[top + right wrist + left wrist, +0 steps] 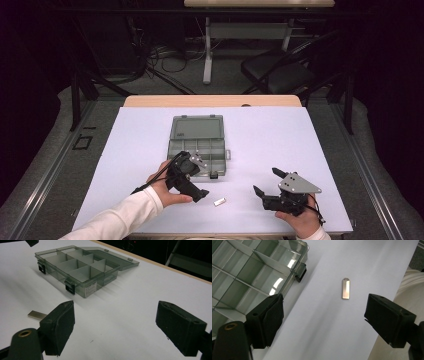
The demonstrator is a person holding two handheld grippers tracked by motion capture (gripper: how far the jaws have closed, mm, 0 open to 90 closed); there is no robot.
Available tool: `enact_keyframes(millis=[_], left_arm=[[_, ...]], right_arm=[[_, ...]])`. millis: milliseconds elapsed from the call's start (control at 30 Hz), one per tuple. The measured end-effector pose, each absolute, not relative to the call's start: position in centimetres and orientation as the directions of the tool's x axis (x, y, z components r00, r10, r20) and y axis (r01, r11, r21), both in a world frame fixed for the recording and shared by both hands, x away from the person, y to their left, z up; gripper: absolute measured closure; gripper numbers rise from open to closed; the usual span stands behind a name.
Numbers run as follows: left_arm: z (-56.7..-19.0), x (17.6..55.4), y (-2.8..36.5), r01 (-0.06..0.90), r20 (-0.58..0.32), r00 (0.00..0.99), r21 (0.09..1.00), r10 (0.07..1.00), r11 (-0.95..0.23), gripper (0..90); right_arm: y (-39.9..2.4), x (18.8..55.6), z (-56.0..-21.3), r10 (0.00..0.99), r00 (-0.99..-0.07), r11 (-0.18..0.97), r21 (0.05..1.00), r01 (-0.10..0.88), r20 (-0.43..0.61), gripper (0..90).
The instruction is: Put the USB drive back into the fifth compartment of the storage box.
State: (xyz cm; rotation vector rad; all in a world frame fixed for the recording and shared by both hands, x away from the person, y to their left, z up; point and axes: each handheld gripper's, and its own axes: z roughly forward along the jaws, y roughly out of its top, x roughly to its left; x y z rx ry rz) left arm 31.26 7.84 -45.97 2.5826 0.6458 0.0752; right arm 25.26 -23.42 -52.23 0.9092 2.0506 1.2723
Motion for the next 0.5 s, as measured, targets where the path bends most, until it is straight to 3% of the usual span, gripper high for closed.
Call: enact_keyframes(millis=[500], left_arm=[[-46.8,31.4,6.3,0.411,-0.061,0.901,0.438,0.43,-0.799,19.8]], right_arm=[[-23.5,25.3,-52.2,0.781,-0.616,0.322,0.911,0.257,-0.103,15.6]])
